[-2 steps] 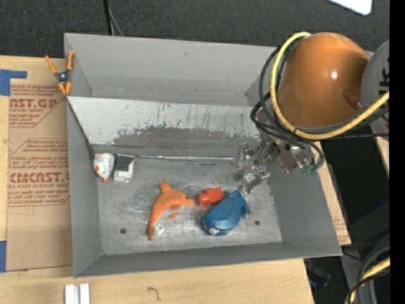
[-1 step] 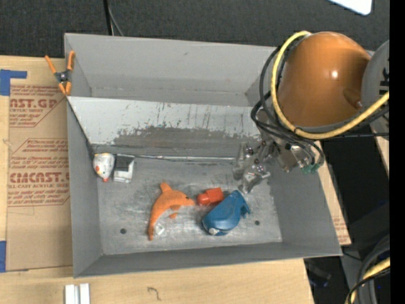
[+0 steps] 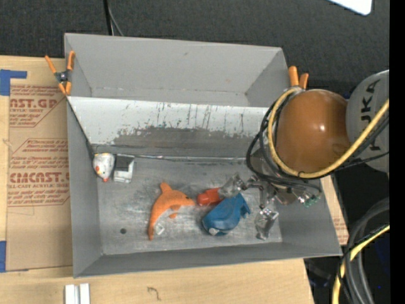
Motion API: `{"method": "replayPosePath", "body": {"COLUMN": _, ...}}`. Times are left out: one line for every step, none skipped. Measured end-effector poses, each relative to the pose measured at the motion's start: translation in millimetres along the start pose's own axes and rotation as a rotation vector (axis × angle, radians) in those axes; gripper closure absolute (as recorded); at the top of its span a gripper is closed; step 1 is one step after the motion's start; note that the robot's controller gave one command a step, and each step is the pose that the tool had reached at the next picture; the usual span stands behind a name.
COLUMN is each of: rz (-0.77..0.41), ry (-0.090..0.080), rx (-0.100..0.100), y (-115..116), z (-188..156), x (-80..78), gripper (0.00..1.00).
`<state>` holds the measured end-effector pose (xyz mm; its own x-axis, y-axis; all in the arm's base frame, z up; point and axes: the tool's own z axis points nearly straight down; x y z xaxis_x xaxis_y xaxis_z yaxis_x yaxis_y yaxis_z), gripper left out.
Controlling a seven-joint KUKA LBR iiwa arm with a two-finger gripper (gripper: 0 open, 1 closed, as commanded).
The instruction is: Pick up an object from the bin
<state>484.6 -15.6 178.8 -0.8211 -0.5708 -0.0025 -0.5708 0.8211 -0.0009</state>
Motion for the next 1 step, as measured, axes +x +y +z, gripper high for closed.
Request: {"method": "replayPosePath", "body": {"rz": -0.023, "ry": 0.003, "rx": -0.002, "y": -0.2, "z": 9.2, "x": 4.3, "gripper": 0.00}}
